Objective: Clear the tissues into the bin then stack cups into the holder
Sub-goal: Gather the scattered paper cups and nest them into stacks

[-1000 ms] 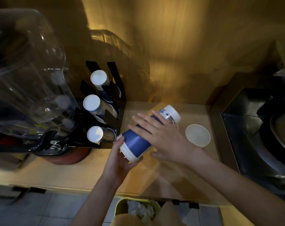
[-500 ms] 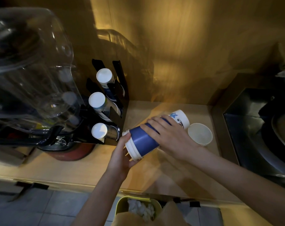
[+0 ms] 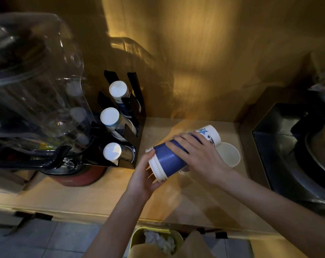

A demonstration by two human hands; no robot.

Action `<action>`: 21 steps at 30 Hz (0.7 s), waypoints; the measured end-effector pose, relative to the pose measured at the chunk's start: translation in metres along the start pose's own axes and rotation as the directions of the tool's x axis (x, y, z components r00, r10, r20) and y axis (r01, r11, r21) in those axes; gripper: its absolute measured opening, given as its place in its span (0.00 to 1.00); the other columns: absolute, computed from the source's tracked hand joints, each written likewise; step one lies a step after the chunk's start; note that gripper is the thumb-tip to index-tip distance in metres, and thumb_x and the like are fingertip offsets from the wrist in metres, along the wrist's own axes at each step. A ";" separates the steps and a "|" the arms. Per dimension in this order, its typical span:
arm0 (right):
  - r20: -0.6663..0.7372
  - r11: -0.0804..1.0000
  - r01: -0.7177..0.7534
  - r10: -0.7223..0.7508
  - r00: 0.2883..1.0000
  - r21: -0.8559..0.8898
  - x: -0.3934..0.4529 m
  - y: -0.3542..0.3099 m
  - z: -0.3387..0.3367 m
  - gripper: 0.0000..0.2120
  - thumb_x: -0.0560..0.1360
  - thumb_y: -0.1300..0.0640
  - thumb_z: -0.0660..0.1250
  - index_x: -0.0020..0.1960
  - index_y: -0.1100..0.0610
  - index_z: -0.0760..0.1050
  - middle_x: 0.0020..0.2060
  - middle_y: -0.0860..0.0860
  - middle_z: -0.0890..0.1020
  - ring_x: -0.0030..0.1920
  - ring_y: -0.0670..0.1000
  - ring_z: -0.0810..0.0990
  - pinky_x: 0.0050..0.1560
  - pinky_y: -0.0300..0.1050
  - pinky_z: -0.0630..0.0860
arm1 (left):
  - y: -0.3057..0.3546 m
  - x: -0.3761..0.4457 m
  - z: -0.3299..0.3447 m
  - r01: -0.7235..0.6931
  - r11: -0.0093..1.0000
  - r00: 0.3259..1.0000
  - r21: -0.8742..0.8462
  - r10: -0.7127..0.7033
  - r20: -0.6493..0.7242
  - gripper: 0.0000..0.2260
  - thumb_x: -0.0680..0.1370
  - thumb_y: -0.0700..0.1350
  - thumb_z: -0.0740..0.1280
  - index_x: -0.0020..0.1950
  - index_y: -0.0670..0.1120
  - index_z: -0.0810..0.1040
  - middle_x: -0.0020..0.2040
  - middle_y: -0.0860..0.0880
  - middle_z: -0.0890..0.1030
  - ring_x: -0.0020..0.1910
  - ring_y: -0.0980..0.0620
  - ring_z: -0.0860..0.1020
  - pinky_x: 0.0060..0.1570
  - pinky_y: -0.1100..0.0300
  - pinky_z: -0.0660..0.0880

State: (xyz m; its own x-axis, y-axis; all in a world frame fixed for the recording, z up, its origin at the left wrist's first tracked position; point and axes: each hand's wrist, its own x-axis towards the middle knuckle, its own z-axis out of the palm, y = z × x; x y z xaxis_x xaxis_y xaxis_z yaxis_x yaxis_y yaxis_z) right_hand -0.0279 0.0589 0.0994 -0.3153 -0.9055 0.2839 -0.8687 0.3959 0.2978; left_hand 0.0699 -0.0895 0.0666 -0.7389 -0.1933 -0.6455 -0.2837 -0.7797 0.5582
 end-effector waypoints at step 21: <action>0.150 0.118 -0.352 0.748 0.646 0.928 -0.004 0.073 -0.022 0.41 0.58 0.53 0.80 0.65 0.48 0.62 0.56 0.39 0.75 0.55 0.32 0.74 0.51 0.24 0.70 | 0.003 0.009 -0.044 0.155 0.925 0.979 -0.348 -0.097 0.177 0.21 0.63 0.58 0.70 0.50 0.47 0.82 0.52 0.41 0.84 0.54 0.38 0.78 0.50 0.46 0.77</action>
State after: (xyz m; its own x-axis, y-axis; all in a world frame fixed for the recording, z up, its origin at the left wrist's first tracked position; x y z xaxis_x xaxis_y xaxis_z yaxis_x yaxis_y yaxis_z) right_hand -0.0813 0.0949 0.1401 -0.9111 -0.3121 0.2693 -0.3460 0.2238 -0.9111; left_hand 0.0892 -0.1197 0.0392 -0.8045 -0.0080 -0.5939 -0.1638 -0.9582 0.2348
